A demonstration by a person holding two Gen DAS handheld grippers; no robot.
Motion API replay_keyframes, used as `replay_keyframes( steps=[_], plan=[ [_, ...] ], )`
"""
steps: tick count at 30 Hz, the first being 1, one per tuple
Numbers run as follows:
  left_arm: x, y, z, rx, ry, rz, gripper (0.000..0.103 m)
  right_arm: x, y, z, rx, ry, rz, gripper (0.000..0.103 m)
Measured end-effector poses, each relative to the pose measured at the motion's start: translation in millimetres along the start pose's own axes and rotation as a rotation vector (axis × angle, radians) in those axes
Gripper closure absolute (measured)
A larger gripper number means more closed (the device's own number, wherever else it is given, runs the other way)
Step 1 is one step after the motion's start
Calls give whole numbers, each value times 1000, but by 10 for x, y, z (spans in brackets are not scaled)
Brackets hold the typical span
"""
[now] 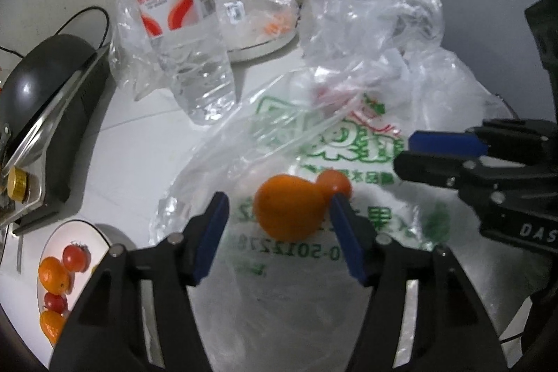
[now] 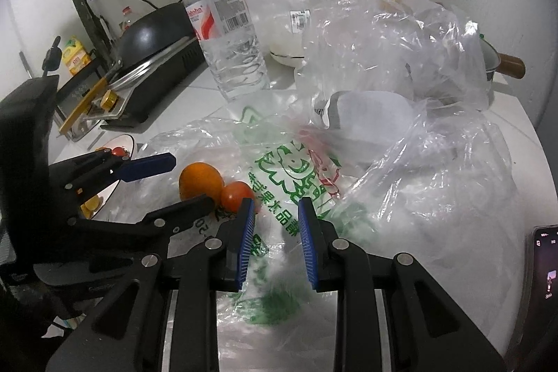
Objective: Organize fruits
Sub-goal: 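Grasp the mandarin with the left gripper while the right gripper grasps the red tomato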
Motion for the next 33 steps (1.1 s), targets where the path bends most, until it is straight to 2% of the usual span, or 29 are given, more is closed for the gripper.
replay_keyframes(
  steps=[10, 11, 12, 19, 33],
  plan=[
    [33, 23, -90, -1, 62, -4, 43, 102, -23, -77, 19, 16, 16, 76],
    [33, 25, -92, -4, 75, -3, 47, 110, -26, -78, 20, 19, 17, 76],
    [35, 24, -96, -5, 85, -4, 56, 118, -28, -79, 21, 21, 18, 76],
    [89, 39, 2, -24, 105, 12, 57, 219, -27, -165, 43, 23, 32, 75],
    [306, 27, 384, -91, 88, 48, 57, 499, -23, -448, 105, -7, 78, 75]
  ],
)
Point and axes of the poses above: each gripper's, at about its wrist camera, not at the fingertips, and z roughly against the way its jaws point, x to its left, y to its underside, the point moved 4 cm from there along -z, roughly the way its jaws point, and after that the axes turned 11 degrees about -x, right-handed, at the moved point
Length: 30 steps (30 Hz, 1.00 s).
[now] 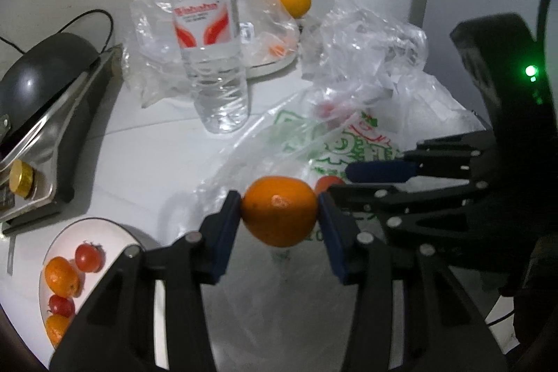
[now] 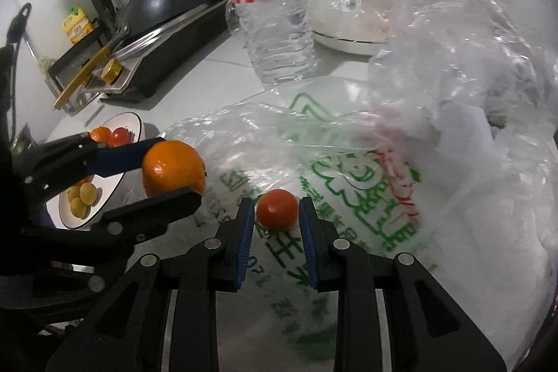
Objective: Organize fruits
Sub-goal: 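Grasp the mandarin with the left gripper while the right gripper grasps the red tomato, then carry the mandarin and the tomato over the white plate with both grippers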
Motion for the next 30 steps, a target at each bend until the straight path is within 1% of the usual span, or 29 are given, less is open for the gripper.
replay_keyframes(
  steps=[8, 19, 25, 30],
  plan=[
    [141, 25, 131, -18, -12, 23, 57, 44, -36, -114, 21, 27, 8, 75],
    [164, 51, 203, -29, -5, 28, 57, 109, -17, -235, 50, 44, 21, 73],
    [159, 36, 247, -38, -6, 27, 57, 150, -24, -252, 48, 54, 43, 73],
    [142, 30, 311, -47, -8, 21, 57, 181, -33, -186, 32, 56, 53, 73]
  ],
)
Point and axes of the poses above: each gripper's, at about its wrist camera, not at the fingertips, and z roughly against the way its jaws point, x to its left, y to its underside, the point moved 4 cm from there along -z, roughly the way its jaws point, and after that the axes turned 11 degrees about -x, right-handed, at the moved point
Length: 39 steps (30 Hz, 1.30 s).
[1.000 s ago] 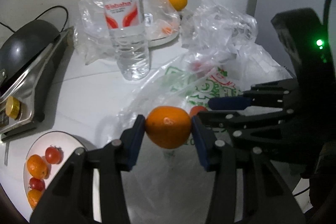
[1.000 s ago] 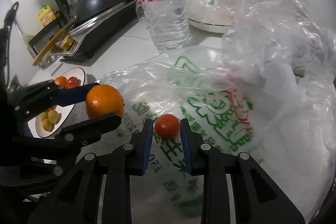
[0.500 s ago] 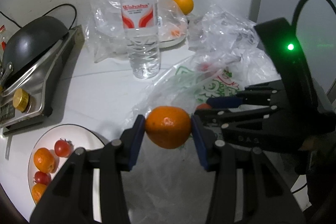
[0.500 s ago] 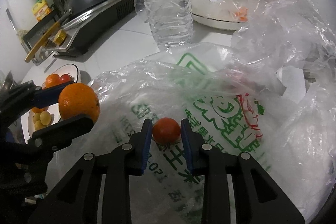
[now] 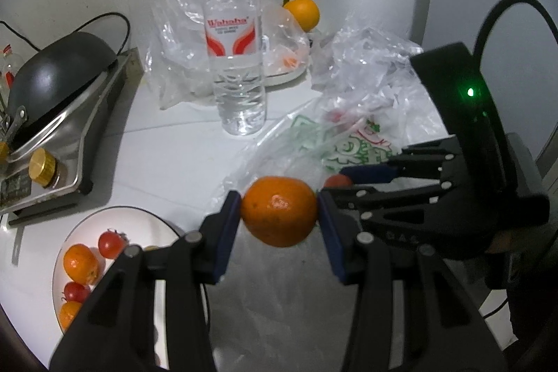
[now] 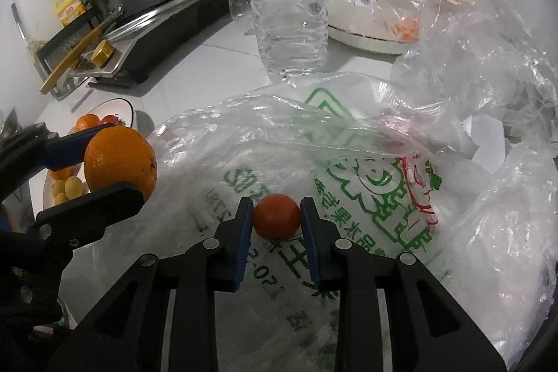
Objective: Organize fruits
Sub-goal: 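Carry the mandarin and the tomato over the white plate with both grippers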
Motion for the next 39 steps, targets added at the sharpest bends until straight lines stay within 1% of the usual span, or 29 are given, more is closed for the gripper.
replay_keyframes(
  steps=[23, 33, 39],
  plan=[
    [-58, 46, 419, -32, 4, -7, 57, 245, -45, 556, -69, 11, 29, 73],
    [19, 105, 633, -52, -13, 5, 57, 421, -72, 729, -96, 15, 47, 73],
    [136, 186, 773, -55, -28, 17, 57, 539, -95, 794, -109, 17, 58, 73]
  ],
)
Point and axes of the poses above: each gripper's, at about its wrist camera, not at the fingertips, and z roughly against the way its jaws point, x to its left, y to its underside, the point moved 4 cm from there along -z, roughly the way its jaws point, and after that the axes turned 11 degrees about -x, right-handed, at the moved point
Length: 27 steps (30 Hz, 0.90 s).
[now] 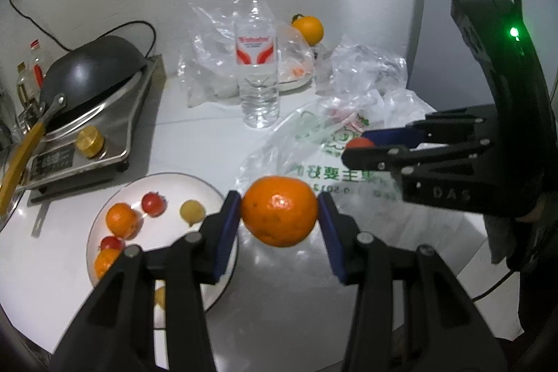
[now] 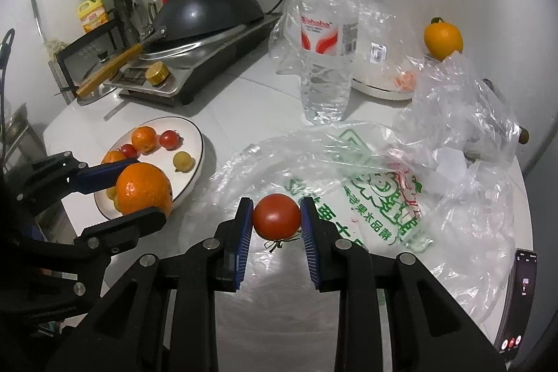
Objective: Organize fruits
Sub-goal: 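Carry the mandarin and the tomato over the white plate with both grippers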
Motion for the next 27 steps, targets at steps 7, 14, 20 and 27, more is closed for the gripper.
replay_keyframes(
  steps=[7, 14, 20, 27],
  plan=[
    [245, 94, 144, -1, -39, 25, 57, 181, -48, 11, -6, -8, 17, 73],
    [488, 197, 266, -1, -72, 50, 57, 386, -109, -23, -7, -18, 43, 73],
    [685, 249, 311, -1, -91, 63, 57, 549, -121, -81, 2, -28, 61, 73],
    [929, 294, 322, -4, -114, 74, 57, 714, -150, -179, 18, -38, 80, 73]
  ],
)
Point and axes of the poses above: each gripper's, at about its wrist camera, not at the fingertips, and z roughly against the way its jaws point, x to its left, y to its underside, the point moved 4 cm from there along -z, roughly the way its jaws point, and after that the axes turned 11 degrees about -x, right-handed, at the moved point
